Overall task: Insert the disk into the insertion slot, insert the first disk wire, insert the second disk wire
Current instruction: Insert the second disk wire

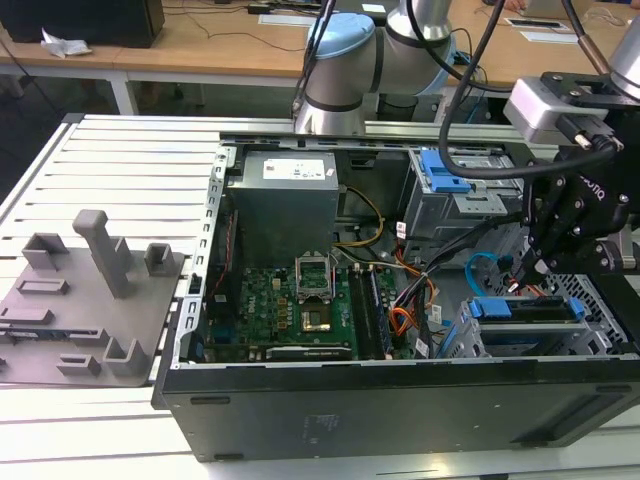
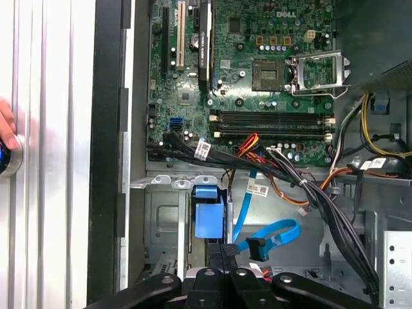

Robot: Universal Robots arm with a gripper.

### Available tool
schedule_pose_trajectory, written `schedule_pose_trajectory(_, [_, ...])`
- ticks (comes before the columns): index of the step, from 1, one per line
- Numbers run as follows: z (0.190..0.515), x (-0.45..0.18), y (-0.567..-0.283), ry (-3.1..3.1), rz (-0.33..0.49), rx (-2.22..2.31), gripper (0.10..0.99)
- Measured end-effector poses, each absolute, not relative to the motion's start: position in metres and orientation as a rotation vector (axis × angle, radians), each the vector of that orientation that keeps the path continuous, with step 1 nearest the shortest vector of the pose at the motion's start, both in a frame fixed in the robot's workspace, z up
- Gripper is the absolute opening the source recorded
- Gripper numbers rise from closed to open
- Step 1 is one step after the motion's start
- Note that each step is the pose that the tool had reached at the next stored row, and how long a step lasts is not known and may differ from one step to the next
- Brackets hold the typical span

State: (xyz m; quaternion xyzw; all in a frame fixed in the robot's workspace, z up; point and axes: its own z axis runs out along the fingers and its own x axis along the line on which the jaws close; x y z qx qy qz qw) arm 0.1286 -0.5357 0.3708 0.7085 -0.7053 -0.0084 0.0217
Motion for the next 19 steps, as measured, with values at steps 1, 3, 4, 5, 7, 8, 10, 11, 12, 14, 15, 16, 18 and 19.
schedule_pose_trajectory(1, [0.371,0.133,-0.536,-2.186,-0.026,2.196,0.106])
schedule_pose_trajectory(3, [0.373,0.137,-0.536,-2.185,-0.026,2.196,0.106])
schedule_pose_trajectory(4, [0.375,0.137,-0.536,-2.185,-0.026,2.196,0.106])
schedule_pose_trajectory(5, [0.377,0.137,-0.536,-2.185,-0.026,2.196,0.106])
schedule_pose_trajectory(7, [0.384,0.137,-0.536,-2.185,-0.026,2.196,0.106])
schedule_pose_trajectory(8, [0.388,0.137,-0.536,-2.185,-0.026,2.196,0.106])
schedule_pose_trajectory(10, [0.395,0.137,-0.536,-2.185,-0.026,2.196,0.106])
schedule_pose_trajectory(11, [0.396,0.137,-0.536,-2.185,-0.026,2.196,0.106])
schedule_pose_trajectory(12, [0.397,0.137,-0.536,-2.185,-0.027,2.196,0.106])
schedule_pose_trajectory(14, [0.397,0.137,-0.536,-2.185,-0.026,2.196,0.106])
schedule_pose_trajectory(15, [0.397,0.137,-0.536,-2.185,-0.026,2.196,0.106])
schedule_pose_trajectory(16, [0.397,0.137,-0.536,-2.185,-0.026,2.196,0.106])
schedule_pose_trajectory(18, [0.397,0.137,-0.536,-2.185,-0.026,2.196,0.106])
schedule_pose_trajectory(19, [0.397,0.137,-0.536,-2.185,-0.026,2.196,0.114])
